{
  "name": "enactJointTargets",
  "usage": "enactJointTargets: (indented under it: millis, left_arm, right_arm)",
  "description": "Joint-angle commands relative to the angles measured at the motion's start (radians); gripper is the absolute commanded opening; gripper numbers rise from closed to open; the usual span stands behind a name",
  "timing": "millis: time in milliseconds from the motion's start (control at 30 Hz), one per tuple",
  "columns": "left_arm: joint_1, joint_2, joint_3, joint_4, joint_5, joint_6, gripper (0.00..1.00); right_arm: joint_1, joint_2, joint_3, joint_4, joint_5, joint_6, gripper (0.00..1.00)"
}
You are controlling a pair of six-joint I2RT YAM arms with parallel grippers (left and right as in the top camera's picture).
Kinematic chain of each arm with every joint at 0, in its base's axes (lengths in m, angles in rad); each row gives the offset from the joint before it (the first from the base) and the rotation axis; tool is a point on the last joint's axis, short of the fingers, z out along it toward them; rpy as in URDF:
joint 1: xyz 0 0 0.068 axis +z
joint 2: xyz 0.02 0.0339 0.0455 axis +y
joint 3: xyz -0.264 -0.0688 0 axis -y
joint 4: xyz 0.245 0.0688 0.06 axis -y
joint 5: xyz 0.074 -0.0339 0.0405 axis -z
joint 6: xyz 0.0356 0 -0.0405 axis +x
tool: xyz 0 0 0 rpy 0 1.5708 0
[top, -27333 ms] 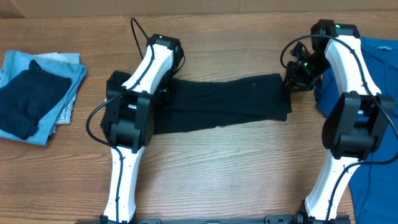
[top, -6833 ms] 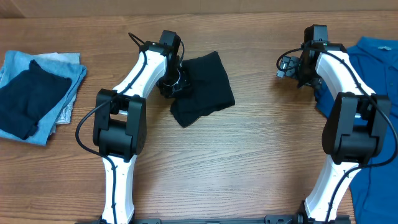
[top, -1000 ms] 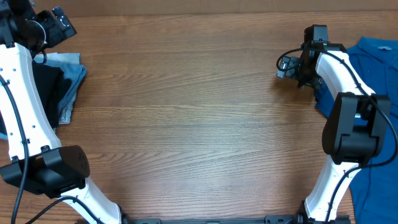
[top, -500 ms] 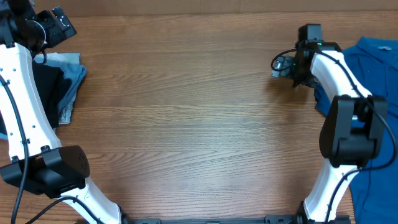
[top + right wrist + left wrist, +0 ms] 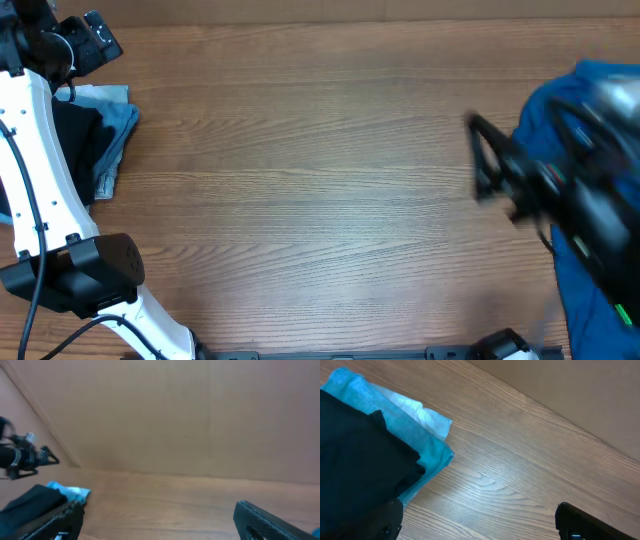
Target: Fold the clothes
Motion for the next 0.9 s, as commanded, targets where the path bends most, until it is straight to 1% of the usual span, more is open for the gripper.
enactJointTargets:
  millis: [0, 33, 67, 133, 233, 267, 333, 433, 467, 533, 633, 867]
  left_arm:
    - [-0.002, 0.0, 0.006, 0.002, 0.01, -0.007, 1.0]
    - [-0.002, 0.0, 0.006, 0.002, 0.01, -0.007, 1.0]
    - [-0.002, 0.0, 0.006, 0.002, 0.01, -0.007, 1.0]
    - [-0.002, 0.0, 0.006, 0.002, 0.01, -0.007, 1.0]
    - [-0.002, 0.0, 0.006, 0.002, 0.008, -0.007, 1.0]
    - [-0.002, 0.0, 0.006, 0.002, 0.008, -0.007, 1.0]
    - [-0.002, 0.0, 0.006, 0.002, 0.008, -0.007, 1.0]
    - [-0.002, 0.0, 0.006, 0.002, 0.008, -0.007, 1.0]
    - [-0.002, 0.0, 0.006, 0.002, 0.007, -0.007, 1.0]
    - [-0.002, 0.0, 0.006, 0.002, 0.007, -0.007, 1.0]
    - [-0.002, 0.0, 0.006, 0.002, 0.007, -0.007, 1.0]
    - [-0.002, 0.0, 0.006, 0.002, 0.008, -0.007, 1.0]
  right_arm:
    - [0.002, -0.201, -0.124, -0.047, -0.008, -0.014, 1.0]
    - [-0.002, -0.258, -0.169, -0.047, -0.008, -0.014, 1.0]
    - [-0.018, -0.344, -0.251, -0.043, -0.009, -0.011, 1.0]
    - [-0.051, -0.452, -0.382, -0.035, -0.009, 0.005, 1.0]
    - [-0.104, -0.595, -0.627, 0.066, -0.008, 0.004, 1.0]
    - [-0.12, -0.637, -0.739, 0.132, -0.008, 0.004, 1.0]
    - [-0.132, -0.679, -0.877, 0.235, -0.008, 0.004, 1.0]
    - [-0.143, -0.752, -1.17, 0.552, -0.017, 0.005, 1.0]
    - [-0.143, -0.775, -1.273, 0.687, -0.033, 0.005, 1.0]
    - [-0.143, -0.807, -1.399, 0.85, -0.064, 0.008, 1.0]
    - [-0.148, -0.85, -1.505, 0.961, -0.066, 0.027, 1.0]
    - [-0.21, -0.885, -1.57, 0.998, -0.069, 0.035, 1.0]
